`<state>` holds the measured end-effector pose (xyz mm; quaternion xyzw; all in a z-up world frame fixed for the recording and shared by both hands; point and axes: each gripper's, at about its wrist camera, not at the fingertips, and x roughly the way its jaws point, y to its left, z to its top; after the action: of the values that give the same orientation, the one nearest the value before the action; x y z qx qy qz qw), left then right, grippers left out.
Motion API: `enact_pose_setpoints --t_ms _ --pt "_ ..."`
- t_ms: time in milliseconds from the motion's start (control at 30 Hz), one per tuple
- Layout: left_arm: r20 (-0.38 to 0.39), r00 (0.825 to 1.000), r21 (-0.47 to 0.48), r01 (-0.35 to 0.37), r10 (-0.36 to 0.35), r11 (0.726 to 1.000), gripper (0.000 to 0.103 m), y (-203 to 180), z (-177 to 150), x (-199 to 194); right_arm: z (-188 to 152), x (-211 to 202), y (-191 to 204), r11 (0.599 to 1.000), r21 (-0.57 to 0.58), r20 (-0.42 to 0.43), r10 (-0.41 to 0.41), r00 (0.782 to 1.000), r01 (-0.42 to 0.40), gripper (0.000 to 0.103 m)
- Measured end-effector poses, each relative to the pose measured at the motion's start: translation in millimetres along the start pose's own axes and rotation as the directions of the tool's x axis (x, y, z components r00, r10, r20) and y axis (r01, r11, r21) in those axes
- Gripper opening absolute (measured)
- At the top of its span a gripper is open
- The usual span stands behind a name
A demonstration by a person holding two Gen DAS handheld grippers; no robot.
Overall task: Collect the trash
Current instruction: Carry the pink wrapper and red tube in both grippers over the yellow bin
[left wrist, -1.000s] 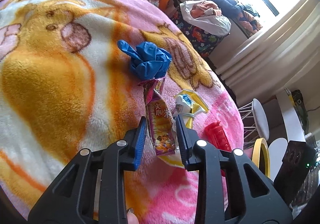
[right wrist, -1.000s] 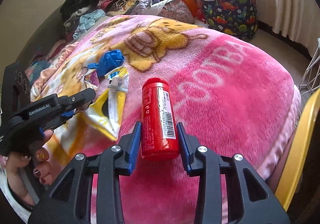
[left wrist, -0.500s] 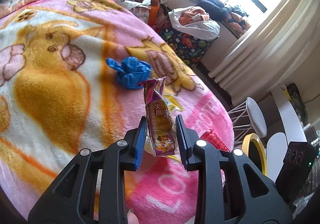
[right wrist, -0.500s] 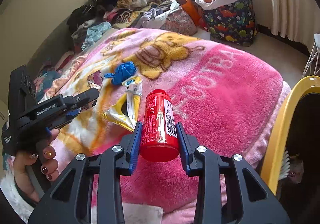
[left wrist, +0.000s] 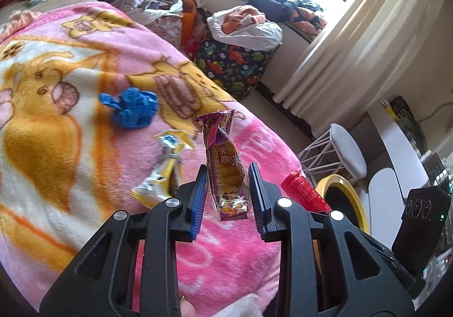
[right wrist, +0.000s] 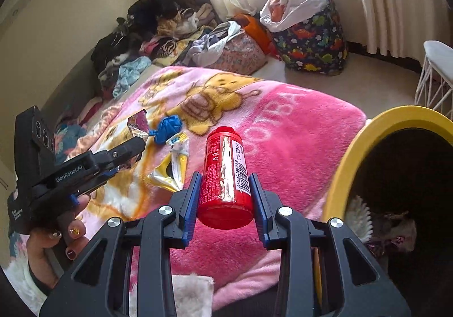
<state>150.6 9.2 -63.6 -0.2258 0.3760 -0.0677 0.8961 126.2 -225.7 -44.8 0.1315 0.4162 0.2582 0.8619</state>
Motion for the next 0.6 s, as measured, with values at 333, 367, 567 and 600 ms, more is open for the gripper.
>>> enact_pose_setpoints --t_ms 333,367,567,600 --pt "-0.018 0.999 0.065 0.037 -0.036 0.997 0.023 -35.6 -7.9 6.7 -3.6 -28.1 -30.0 0.998 0.069 0.051 -0.017 0.999 0.013 0.033" --pt "-0.020 0.999 0.069 0.040 -0.038 0.997 0.023 -38.1 -8.6 7.2 -4.3 -31.7 -33.3 0.997 0.076 0.058 -0.017 0.998 0.013 0.033" --pt "-0.029 0.998 0.109 0.064 -0.062 0.992 0.023 -58.3 -14.1 9.2 -7.8 -43.9 -49.9 0.993 0.114 0.079 -0.033 0.996 0.024 0.033" --pt "-0.031 0.997 0.115 0.068 -0.065 0.991 0.023 -61.2 -15.1 9.7 -8.3 -45.7 -52.7 0.992 0.122 0.083 -0.035 0.996 0.025 0.033"
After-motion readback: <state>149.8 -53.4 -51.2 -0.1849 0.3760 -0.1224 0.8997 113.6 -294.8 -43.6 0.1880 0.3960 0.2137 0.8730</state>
